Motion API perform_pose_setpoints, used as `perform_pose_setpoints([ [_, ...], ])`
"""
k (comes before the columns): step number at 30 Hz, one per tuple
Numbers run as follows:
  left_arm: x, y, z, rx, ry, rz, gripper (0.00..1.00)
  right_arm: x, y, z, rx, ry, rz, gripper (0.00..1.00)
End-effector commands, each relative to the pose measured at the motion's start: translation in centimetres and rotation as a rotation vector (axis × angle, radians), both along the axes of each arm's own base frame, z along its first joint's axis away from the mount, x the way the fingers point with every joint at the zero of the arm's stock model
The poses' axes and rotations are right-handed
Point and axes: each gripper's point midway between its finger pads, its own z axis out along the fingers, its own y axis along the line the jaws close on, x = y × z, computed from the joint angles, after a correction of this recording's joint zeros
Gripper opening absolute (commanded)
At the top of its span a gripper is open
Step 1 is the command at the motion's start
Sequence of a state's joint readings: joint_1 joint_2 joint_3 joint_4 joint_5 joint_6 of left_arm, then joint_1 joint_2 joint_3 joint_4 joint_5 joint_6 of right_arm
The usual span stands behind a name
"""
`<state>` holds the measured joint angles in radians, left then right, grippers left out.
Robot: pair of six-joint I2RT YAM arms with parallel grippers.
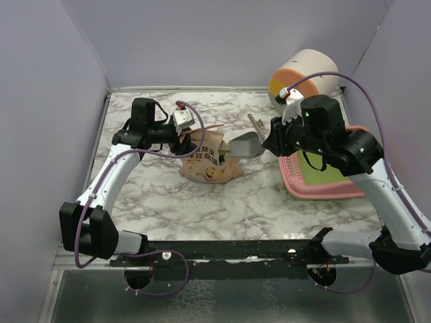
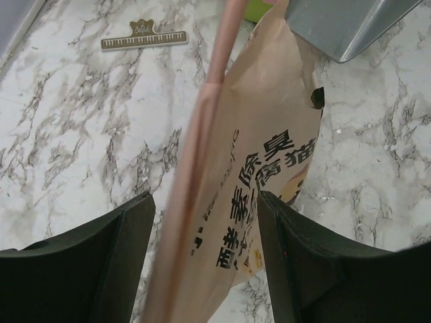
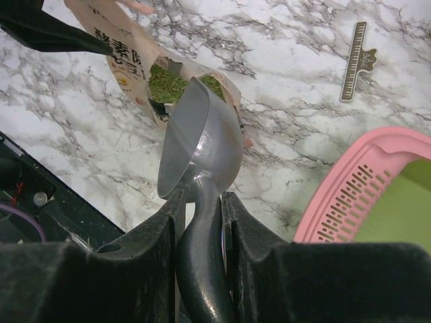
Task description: Fill the litter box with clean litter
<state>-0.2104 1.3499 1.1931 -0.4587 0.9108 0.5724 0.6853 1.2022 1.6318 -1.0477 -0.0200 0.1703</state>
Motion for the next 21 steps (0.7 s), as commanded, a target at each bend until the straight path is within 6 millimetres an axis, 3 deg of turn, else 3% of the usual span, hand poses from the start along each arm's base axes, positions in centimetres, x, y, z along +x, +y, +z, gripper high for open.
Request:
perform_pose_setpoints([
  [1,-0.3,0.1,0.9,-0.032,-0.045,0.022,0.62,-0.1,-0.3,1.6,0.028,-0.035,-0.010,0.01],
  [12,-0.7,1.2,2.0,-0.119,-0.142,0.213,0.33,-0.6,-0.2,1.0,0.043,-0.009,-0.006,0.01],
  [17,-0.3,1.2,1.2,-0.111,-0.160,0.296,0.00,-0.9,0.1,0.9,0.047,0.006,0.012,0.01],
  [21,-0.1,1.2,-0.1,-0.082,-0.170,0.349,0.00,-1.0,0.1,1.1,0.049,0.009,0.012,0.01],
])
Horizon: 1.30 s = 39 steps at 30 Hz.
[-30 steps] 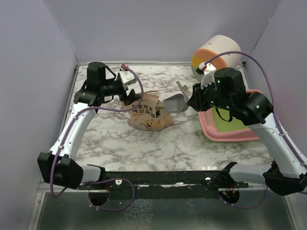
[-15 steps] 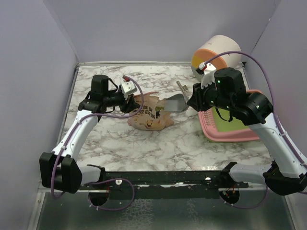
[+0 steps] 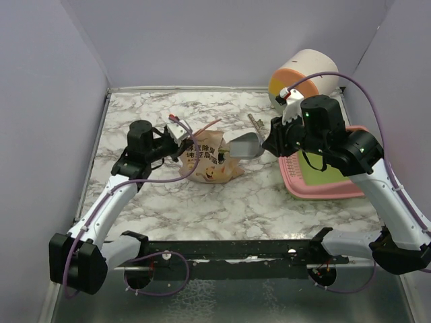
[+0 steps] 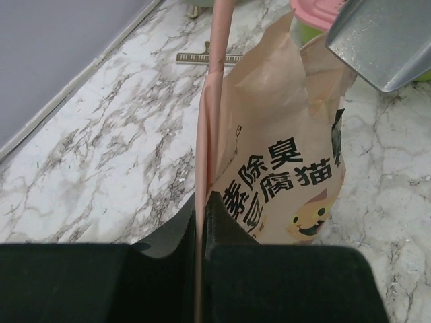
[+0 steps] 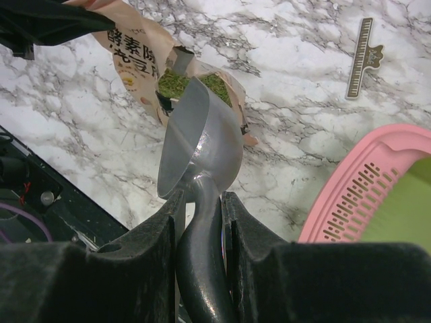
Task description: Fill the litter box with clean litter
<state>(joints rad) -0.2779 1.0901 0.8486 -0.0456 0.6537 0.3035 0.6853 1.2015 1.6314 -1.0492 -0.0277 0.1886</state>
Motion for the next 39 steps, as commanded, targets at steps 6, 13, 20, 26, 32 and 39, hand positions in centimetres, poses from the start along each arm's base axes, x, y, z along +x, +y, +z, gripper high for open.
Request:
perform_pose_setpoints([
  [6,0.4,0.5,0.2,-0.008,-0.126,0.166,0.00,-0.3,-0.1,1.4,0.021,-0.010,0.001,0.01],
  [13,-1.2,1.0,3.2,-0.108,-0.286,0.183,0.00,0.7,0.9,0.9,0.011,0.013,0.004,0.01],
  [20,-2.3,0.6,3.8,-0.160,-0.302,0.148,0.00,2.1,1.5,0.2,-0.003,0.015,-0.020,0.01],
  [26,-2.9,0.7,4.2,-0.186,-0.310,0.145,0.00,2.6,1.6,0.7,0.004,0.000,-0.031,0.01],
  [32,-3.2,0.7,4.2,-0.198,-0.310,0.143,0.00,3.4,1.8,2.2,-0.001,-0.021,-0.039,0.01],
  [39,-3.3,0.6,4.4,-0.218,-0.306,0.139,0.00,2.5,1.8,0.3,-0.007,0.030,-0.028,0.01],
])
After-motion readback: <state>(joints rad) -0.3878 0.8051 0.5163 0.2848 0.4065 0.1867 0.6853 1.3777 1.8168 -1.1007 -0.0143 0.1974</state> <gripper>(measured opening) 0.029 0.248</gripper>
